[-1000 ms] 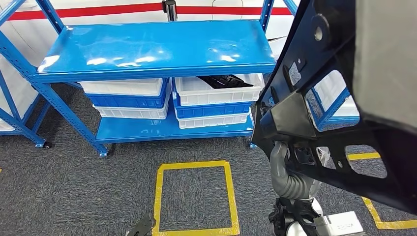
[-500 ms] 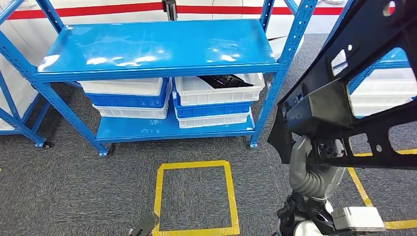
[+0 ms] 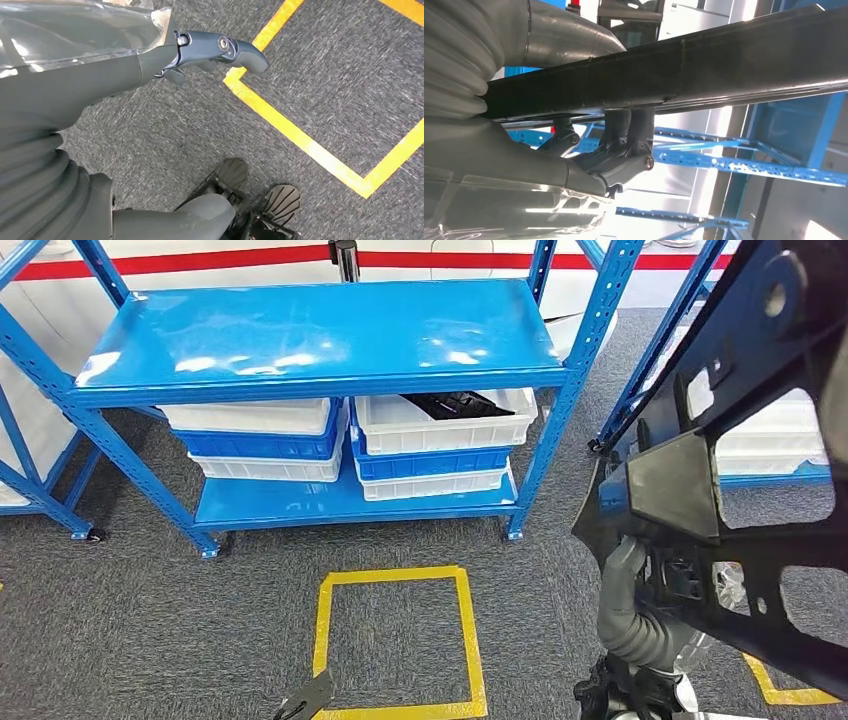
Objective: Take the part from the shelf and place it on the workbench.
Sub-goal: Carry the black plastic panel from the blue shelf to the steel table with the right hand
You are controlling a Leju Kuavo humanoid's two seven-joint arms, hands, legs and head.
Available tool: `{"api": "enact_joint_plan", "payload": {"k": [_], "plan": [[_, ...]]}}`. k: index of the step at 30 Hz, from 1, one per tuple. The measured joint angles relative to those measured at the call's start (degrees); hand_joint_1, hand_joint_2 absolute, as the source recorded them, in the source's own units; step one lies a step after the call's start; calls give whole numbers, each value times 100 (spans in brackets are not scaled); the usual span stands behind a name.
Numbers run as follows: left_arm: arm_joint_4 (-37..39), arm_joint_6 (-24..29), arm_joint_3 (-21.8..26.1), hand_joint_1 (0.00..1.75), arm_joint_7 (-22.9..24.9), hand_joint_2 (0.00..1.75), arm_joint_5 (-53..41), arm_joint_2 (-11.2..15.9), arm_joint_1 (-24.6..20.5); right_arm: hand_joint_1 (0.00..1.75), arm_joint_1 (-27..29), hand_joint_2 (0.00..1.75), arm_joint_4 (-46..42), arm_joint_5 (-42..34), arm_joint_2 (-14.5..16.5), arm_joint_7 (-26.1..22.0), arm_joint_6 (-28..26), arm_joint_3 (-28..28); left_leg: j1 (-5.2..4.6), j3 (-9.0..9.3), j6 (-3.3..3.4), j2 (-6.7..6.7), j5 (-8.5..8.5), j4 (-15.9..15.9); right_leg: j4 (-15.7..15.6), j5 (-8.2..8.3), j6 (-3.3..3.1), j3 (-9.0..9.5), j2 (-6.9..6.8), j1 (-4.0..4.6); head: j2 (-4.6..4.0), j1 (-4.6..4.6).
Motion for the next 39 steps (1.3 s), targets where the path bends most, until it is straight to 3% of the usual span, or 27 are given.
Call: {"api": "enact_joint_plan", "payload": {"k": [30,35,39], "plan": [[-22,-831,-268,0,43,175,-232,-9,-173,171,546,175,-323,156,4,-68,-186,-74,0,-5,0,0,0,0,0,0,0,-4,1,0,0,-1],[-22,-774,-279,0,59,175,-231,11,-154,171,559,175,-317,176,2,-25,-28,-67,1,-11,0,0,0,-1,1,0,0,-3,0,-1,0,-1],[-20,-347,-196,0,66,175,22,58,9,171,433,175,-181,168,-85,14,66,148,9,-20,-1,10,1,-2,5,4,-5,-1,6,-16,0,0]]}}
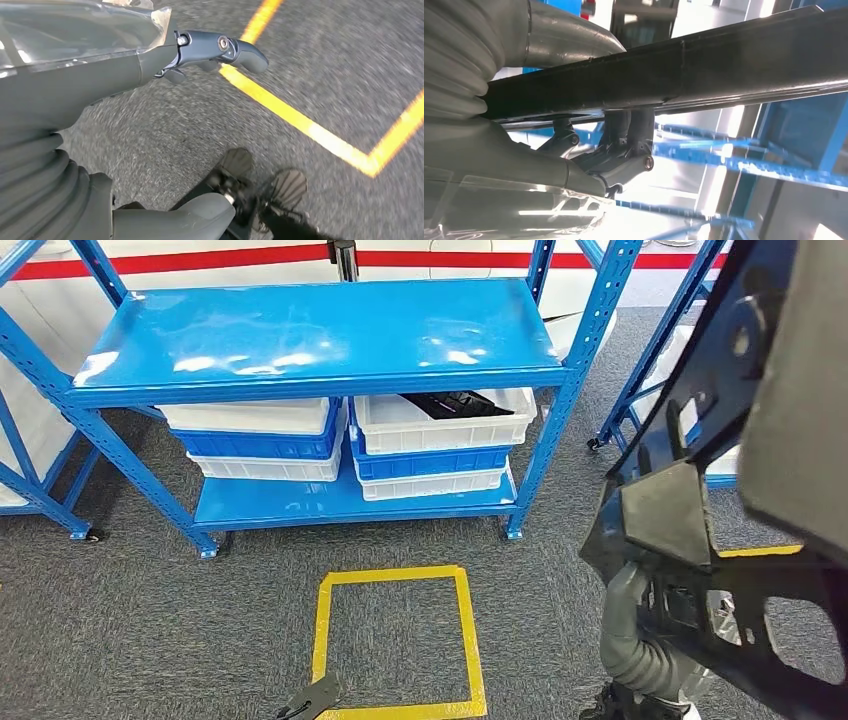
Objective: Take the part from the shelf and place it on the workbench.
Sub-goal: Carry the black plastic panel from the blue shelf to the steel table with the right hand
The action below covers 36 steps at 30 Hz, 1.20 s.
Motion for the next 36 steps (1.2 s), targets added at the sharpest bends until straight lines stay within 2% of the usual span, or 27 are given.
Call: {"api": "enact_joint_plan", "payload": {"k": [5,9,12,19,22,24,26,27,28,29,30,31,32,33,34,36], "plan": [[4,274,312,0,-151,175,456,107,253,171,-434,175,560,-307,-191,-34,158,522,7,-13,-5,6,8,-1,3,8,-14,-9,3,-5,0,1],[5,399,883,0,-601,175,1145,306,634,171,-1167,175,1281,-754,-187,54,881,978,15,-16,-22,63,11,-2,4,29,-45,-34,49,-18,0,-1],[7,506,1239,0,-732,175,1284,398,910,171,-1488,175,1754,-859,-137,13,1160,1204,15,-21,-31,38,21,0,2,31,-50,-61,42,-10,0,0],[9,515,1501,0,-614,175,1178,443,1100,171,-1633,175,2171,-820,-131,-331,1249,1264,9,-71,-17,-8,30,39,-2,63,-8,-66,0,-86,0,0],[10,538,1579,0,-638,175,1218,435,1101,171,-1646,175,2238,-763,-113,-330,1347,1311,27,-61,36,-4,88,1,25,62,32,-83,-2,-82,0,-1],[10,561,1635,0,-676,175,1253,427,1101,171,-1679,175,2274,-754,-105,-330,1408,1336,73,-59,93,9,160,-57,360,-163,4,-228,-1,-65,0,14],[11,574,1671,0,-699,175,1279,424,1105,171,-1710,175,2307,-752,-109,-331,1446,1345,91,-99,112,11,201,-67,1146,-599,-50,-526,0,-73,0,35],[11,577,1677,0,-703,175,1286,424,1111,171,-1715,175,2323,-752,-110,-331,1456,1348,93,-127,103,6,215,-64,1540,-782,-52,-657,0,-82,0,41],[11,578,1685,0,-704,175,1291,423,1118,171,-1718,175,2341,-751,-111,-330,1462,1351,97,-152,88,-1,231,-60,1782,-895,-31,-707,0,-93,0,41],[11,578,1697,0,-704,175,1294,422,1125,171,-1719,175,2358,-752,-112,-330,1463,1354,106,-172,69,-13,245,-55,1769,-913,12,-626,0,-106,0,41],[11,578,1709,0,-704,175,1295,419,1130,171,-1723,175,2373,-753,-112,-329,1464,1357,120,-185,47,-27,254,-45,1499,-845,68,-417,0,-126,0,41],[11,578,1722,0,-705,175,1295,416,1132,171,-1730,175,2386,-753,-112,-329,1464,1360,135,-196,17,-44,257,-25,1049,-735,127,-117,6,-151,0,43],[11,579,1734,0,-706,175,1295,415,1131,171,-1741,175,2398,-753,-112,-329,1464,1362,137,-211,-22,-63,251,2,621,-651,159,156,29,-160,0,49],[10,581,1747,0,-712,175,1297,415,1130,171,-1751,175,2406,-752,-111,-329,1466,1364,134,-226,-65,-77,245,31,308,-590,153,346,50,-162,1,52],[10,585,1762,0,-733,175,1304,416,1129,171,-1760,175,2415,-752,-109,-329,1469,1366,127,-242,-110,-90,246,52,149,-565,123,441,69,-153,1,54],[11,595,1803,0,-838,175,1354,418,1138,171,-1778,175,2435,-753,-101,-329,1493,1370,137,-266,-183,-107,269,61,143,-545,18,434,74,-125,1,48]]}}
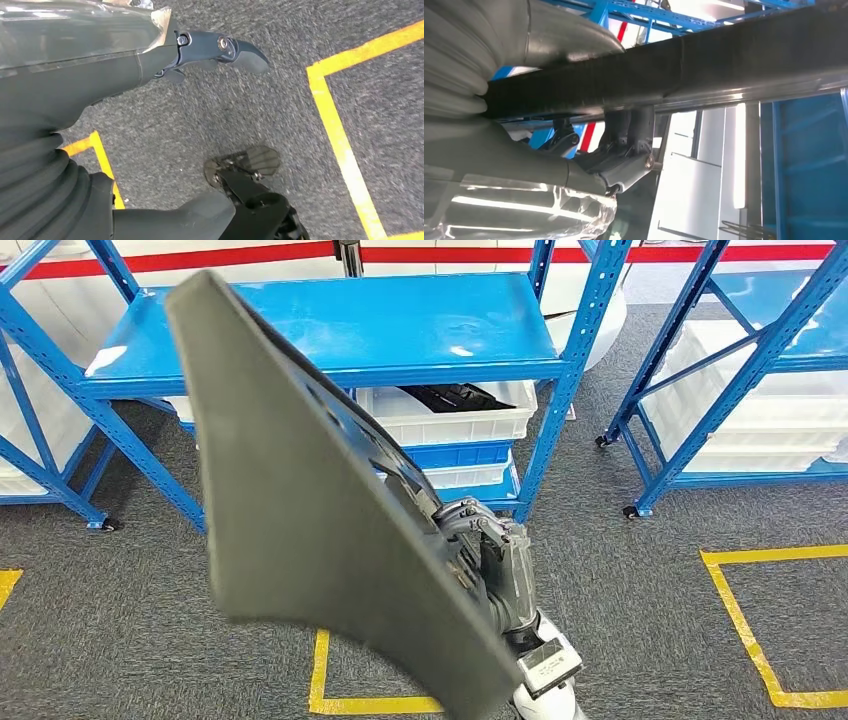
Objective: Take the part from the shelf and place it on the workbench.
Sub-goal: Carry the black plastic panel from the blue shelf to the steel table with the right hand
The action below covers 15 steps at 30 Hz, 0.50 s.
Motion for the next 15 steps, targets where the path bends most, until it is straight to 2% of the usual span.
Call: {"api": "enact_joint_plan", "payload": {"k": [2,3,4,6,7,8,9,11,12,13,15], "plan": [[1,9,57,0,-146,175,82,3,10,171,-30,175,22,-3,17,0,42,4,38,-45,-53,4,-70,87,8,33,-90,-17,-25,-9,-1,-5],[1,11,90,0,-206,175,118,5,12,171,-52,175,30,-4,31,0,64,6,50,-122,-73,17,-203,267,1,49,-139,-26,-42,-13,-1,-13],[1,14,124,0,-255,175,144,8,15,171,-75,175,38,-4,46,0,78,9,57,-249,-90,31,-396,564,-1,61,-181,-40,-62,-5,-1,-21],[1,23,189,0,-327,175,184,20,34,171,-110,175,65,-2,71,0,96,17,56,-599,-111,46,-801,1357,1,82,-243,-81,-106,44,-1,-34],[1,32,222,0,-350,175,198,29,54,171,-118,175,83,-1,78,0,100,23,55,-715,-107,47,-895,1629,2,91,-258,-99,-131,71,-1,-35],[1,42,254,0,-369,175,213,37,77,171,-124,175,99,0,83,0,103,30,51,-727,-90,52,-879,1694,2,97,-268,-112,-156,96,-1,-37],[1,51,282,0,-381,175,226,44,98,171,-131,175,114,0,87,0,109,36,43,-613,-61,64,-759,1516,2,100,-272,-116,-181,118,-1,-38],[1,67,328,0,-398,175,251,64,117,171,-172,175,132,0,99,-1,137,46,4,-153,35,163,-436,719,3,101,-271,-110,-232,153,-1,-37],[1,74,351,0,-404,175,259,75,116,171,-209,175,140,0,107,-1,152,49,-27,33,78,219,-333,376,6,102,-268,-109,-260,176,-1,-32],[1,81,379,0,-410,175,263,85,114,171,-248,175,149,0,118,-2,164,55,-58,145,112,260,-287,160,9,104,-263,-110,-289,188,-1,-34],[1,96,422,0,-416,175,265,107,127,171,-309,175,167,-3,136,-3,172,75,-101,164,154,244,-269,73,4,116,-238,-111,-348,202,-1,-35]]}}
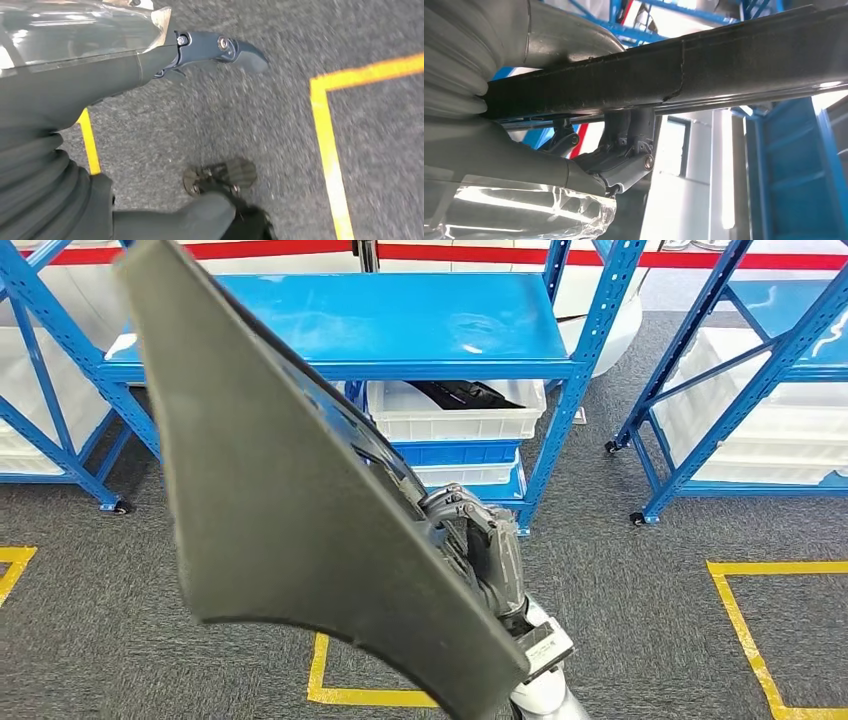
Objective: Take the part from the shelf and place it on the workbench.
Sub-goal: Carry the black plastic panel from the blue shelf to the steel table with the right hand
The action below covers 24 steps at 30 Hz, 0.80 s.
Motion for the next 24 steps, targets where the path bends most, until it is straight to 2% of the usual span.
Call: {"api": "enact_joint_plan", "payload": {"k": [2,3,4,6,7,8,9,11,12,13,14,16,18,20,22,23,24], "plan": [[0,12,19,0,13,175,1,19,29,171,-23,175,14,-13,10,-13,0,25,24,9,52,-55,66,-64,37,-29,45,-32,7,0,0,1],[0,16,27,0,26,175,4,26,39,171,-28,175,22,-22,11,-33,-1,34,42,7,82,-82,107,-99,169,-114,56,-98,60,-3,0,3],[0,20,42,0,39,175,19,32,46,171,-27,175,34,-32,9,-66,-2,39,61,2,104,-109,142,-126,435,-258,55,-222,130,-15,0,10],[0,31,103,0,57,175,92,42,64,171,-18,175,91,-45,2,-141,-4,55,60,-46,127,-173,172,-130,1219,-616,43,-565,233,-54,0,23],[1,35,148,0,60,175,153,44,78,171,-17,175,138,-47,0,-172,-3,69,61,-65,124,-212,181,-128,1532,-725,64,-696,246,-75,0,27],[2,37,196,0,62,175,217,44,93,171,-26,175,193,-48,3,-190,-2,89,62,-77,118,-250,189,-125,1657,-751,105,-736,251,-94,0,28],[3,34,249,0,70,175,279,45,103,171,-56,175,259,-49,17,-200,-1,113,65,-84,109,-292,196,-120,1532,-677,165,-654,256,-116,0,31],[4,16,353,0,123,175,375,45,104,171,-178,175,413,-56,85,-200,7,167,71,-92,80,-375,202,-98,743,-380,279,-241,330,-169,0,32],[4,7,400,0,175,175,402,45,96,171,-261,175,493,-65,138,-193,18,192,63,-107,53,-417,199,-76,359,-256,296,-43,381,-182,0,31],[4,4,442,0,244,175,417,45,88,171,-345,175,565,-81,194,-178,46,214,56,-130,17,-448,201,-56,117,-184,285,74,421,-187,0,28],[5,7,481,0,316,175,423,44,87,171,-423,175,625,-102,247,-153,80,232,54,-155,-23,-474,209,-45,25,-164,253,111,443,-178,0,25],[8,20,548,0,432,175,428,43,94,171,-560,175,725,-139,355,-98,149,262,75,-190,-98,-504,226,-39,22,-134,173,100,393,-174,0,22],[10,25,586,0,473,175,430,36,98,171,-671,175,792,-152,453,-68,184,292,99,-262,-159,-412,124,97,-2,-103,82,106,335,-205,0,9],[13,26,602,0,484,175,431,28,89,171,-738,175,839,-159,518,-61,203,316,117,-537,-216,-264,-217,695,-16,-95,14,110,256,-209,0,-24],[14,26,621,0,490,175,431,27,90,171,-755,175,888,-166,538,-60,208,325,134,-903,-261,-204,-536,1462,-14,-101,-4,107,168,-188,0,-41],[15,26,632,0,492,175,431,26,96,171,-756,175,915,-167,540,-60,208,327,139,-991,-272,-191,-556,1632,-13,-103,-5,106,127,-183,0,-41],[16,26,645,0,494,175,431,26,103,171,-757,175,936,-167,544,-59,208,328,144,-963,-277,-176,-464,1571,-12,-104,-4,108,90,-181,0,-42]]}}
